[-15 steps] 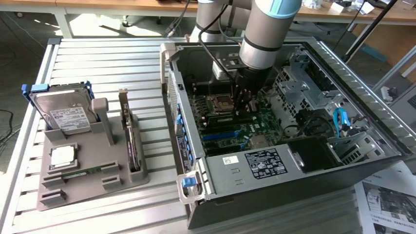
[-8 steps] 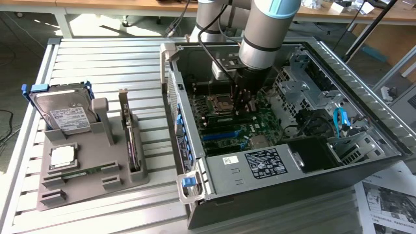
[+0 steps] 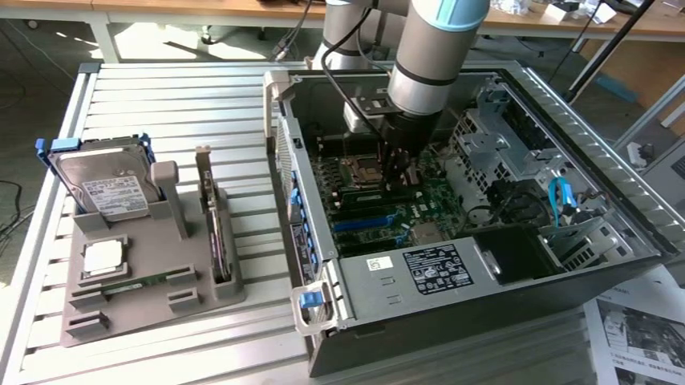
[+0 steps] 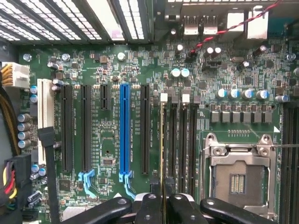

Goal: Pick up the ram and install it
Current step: 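Insert the ram into the slot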

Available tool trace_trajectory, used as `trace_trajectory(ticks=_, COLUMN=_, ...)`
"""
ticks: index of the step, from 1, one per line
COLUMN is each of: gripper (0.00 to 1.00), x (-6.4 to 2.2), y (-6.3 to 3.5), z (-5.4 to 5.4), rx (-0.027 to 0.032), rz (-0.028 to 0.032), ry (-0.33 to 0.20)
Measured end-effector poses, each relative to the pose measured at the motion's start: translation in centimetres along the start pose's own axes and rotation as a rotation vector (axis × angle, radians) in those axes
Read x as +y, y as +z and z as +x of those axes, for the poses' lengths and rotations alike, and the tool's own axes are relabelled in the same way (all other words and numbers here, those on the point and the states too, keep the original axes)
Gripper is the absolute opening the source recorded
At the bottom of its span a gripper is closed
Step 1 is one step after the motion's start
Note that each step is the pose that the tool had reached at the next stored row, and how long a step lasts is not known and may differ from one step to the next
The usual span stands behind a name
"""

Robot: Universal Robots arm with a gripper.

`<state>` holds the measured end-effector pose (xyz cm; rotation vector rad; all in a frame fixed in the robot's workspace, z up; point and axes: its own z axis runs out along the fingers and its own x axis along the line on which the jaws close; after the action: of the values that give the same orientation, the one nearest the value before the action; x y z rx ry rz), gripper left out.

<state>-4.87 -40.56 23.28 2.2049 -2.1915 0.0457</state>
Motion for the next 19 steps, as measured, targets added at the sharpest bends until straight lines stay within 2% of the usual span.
trace_trajectory(ticks=9, gripper=0.13, x=0.01, y=-0.07, z=0.0, rx=0.0002, rz=-0.0002, ry=-0.001)
trace_trajectory(ticks=10, gripper=0.13, x=0.02, y=-0.19, z=0.0, rx=0.0003, rz=-0.0003, ry=0.0)
trace_trajectory(ticks=13, gripper=0.13, x=0.01, y=-1.36, z=0.1, rx=0.0001, rz=0.0, ry=0.0)
trace_trajectory(ticks=19, gripper=0.13, x=0.01, y=-1.48, z=0.1, rx=0.0, rz=0.0, ry=-0.001)
